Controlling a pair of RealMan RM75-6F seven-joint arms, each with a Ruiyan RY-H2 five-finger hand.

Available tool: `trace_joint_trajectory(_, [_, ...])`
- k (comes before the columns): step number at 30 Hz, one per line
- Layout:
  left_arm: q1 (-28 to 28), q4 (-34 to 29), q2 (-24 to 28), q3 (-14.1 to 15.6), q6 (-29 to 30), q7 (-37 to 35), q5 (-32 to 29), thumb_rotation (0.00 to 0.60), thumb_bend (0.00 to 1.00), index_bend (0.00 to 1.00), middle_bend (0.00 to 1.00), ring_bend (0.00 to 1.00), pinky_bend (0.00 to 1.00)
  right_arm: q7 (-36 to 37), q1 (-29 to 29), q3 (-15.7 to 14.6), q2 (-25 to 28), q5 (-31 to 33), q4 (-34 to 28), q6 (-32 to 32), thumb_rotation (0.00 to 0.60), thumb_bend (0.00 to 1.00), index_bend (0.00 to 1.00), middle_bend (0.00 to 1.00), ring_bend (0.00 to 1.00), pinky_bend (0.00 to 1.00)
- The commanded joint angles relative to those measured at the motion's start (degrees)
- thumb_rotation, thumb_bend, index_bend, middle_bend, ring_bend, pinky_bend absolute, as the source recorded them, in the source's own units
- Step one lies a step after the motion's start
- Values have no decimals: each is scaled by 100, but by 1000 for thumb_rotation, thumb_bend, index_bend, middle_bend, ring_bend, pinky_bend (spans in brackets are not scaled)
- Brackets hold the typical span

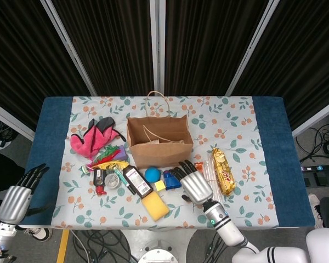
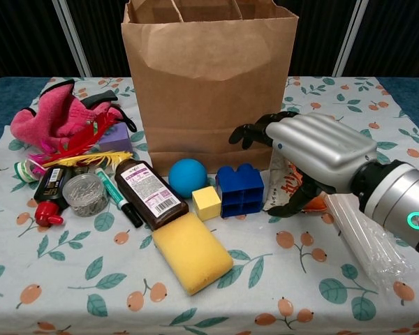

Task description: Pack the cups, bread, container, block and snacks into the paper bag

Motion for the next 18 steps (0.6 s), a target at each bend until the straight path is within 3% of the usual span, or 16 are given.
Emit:
trace_joint_trajectory(1, [-1, 13, 10, -13, 9, -17, -7, 600, 193, 136, 175, 134, 242, -6, -41, 36, -177, 5, 196, -8, 600, 0, 199, 235, 125, 135])
trace_joint_trajectory(18, [24, 156, 4, -69, 13, -161, -99, 600, 194, 136, 175, 135, 242, 42, 15, 260, -817, 76, 997, -308, 600, 77, 270, 286, 181, 193])
